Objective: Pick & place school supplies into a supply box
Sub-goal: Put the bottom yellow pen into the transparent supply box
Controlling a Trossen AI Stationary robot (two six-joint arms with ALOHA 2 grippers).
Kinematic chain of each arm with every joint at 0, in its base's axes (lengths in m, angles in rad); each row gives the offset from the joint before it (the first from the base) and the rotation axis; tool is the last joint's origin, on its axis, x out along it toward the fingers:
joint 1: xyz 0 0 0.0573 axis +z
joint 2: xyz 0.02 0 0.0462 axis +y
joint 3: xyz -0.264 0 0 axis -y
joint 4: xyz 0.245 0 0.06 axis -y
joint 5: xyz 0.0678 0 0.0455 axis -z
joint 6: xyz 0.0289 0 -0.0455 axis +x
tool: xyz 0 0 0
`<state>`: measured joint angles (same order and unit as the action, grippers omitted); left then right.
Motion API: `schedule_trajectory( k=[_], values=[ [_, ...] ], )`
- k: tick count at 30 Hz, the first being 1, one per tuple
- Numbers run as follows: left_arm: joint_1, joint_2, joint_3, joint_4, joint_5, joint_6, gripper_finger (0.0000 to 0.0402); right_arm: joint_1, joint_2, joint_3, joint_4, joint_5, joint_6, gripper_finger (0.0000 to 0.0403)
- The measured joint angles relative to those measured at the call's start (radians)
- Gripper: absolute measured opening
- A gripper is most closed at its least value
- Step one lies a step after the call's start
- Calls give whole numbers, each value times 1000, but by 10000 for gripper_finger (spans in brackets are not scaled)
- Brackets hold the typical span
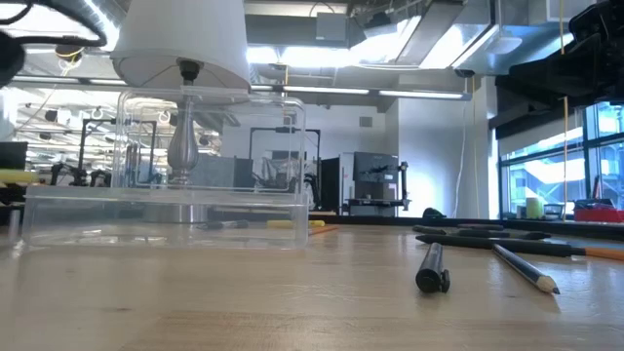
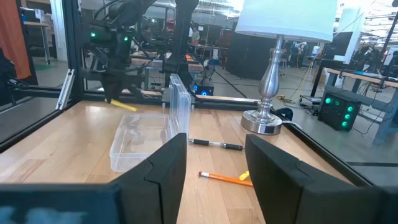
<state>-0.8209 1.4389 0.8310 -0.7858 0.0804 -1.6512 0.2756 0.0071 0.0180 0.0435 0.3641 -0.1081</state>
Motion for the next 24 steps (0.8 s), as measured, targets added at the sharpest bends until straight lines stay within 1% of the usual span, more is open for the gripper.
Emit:
schedule_trajectory(
  k=[2, 14, 19, 24],
  values=[
    [15, -8, 1, 5, 0, 15, 48, 0, 0, 0, 0, 0, 0, 168],
    [126, -12, 14, 33, 22, 246, 47, 0, 0, 0, 0, 0, 0, 168],
    [189, -12, 46, 34, -15, 386, 47, 0, 0, 0, 0, 0, -1, 168],
    [302, -13, 74, 35, -107, 596, 48, 0, 0, 0, 0, 0, -1, 168]
  ],
)
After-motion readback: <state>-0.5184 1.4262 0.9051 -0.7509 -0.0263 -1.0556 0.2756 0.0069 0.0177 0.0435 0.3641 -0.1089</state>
